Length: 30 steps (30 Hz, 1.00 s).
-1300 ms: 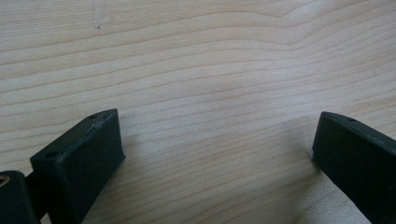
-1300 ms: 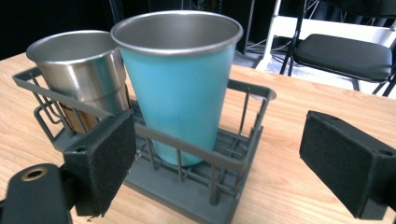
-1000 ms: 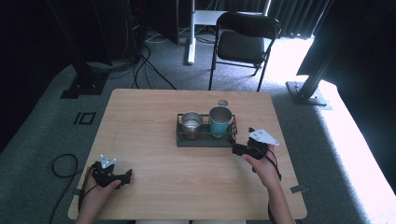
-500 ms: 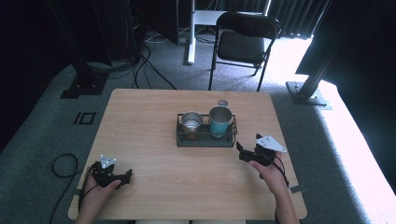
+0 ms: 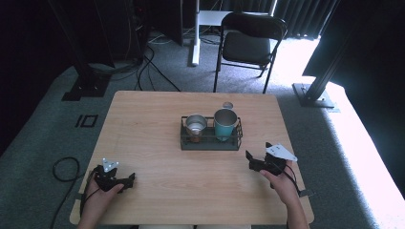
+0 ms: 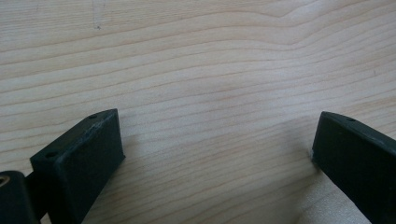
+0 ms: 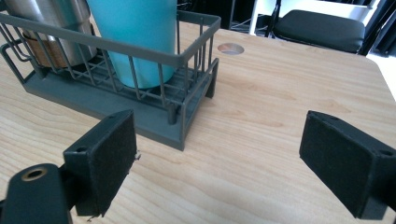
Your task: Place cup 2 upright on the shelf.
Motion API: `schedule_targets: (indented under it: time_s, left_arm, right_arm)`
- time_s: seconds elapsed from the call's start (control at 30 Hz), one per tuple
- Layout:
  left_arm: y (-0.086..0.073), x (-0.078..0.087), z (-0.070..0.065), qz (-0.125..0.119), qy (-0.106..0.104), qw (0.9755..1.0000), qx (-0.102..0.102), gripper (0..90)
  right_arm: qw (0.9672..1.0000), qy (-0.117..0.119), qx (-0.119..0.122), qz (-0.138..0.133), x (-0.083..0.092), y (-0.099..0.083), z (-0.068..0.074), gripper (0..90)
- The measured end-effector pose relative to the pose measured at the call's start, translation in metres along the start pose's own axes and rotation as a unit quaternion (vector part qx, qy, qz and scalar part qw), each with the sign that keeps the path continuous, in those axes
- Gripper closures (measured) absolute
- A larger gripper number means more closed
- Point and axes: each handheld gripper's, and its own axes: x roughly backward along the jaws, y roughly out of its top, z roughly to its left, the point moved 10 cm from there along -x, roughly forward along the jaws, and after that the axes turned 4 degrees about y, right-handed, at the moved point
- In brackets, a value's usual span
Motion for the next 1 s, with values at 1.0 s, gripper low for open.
schedule_targets:
  time_s: [1.0]
  left_arm:
    - [0.0,0.0,0.0,0.0,0.0,1.0,0.0,2.7]
  right_arm:
    - [0.9965,-0.022,-0.032,0.075,0.023,-0.062,-0.022,10.6]
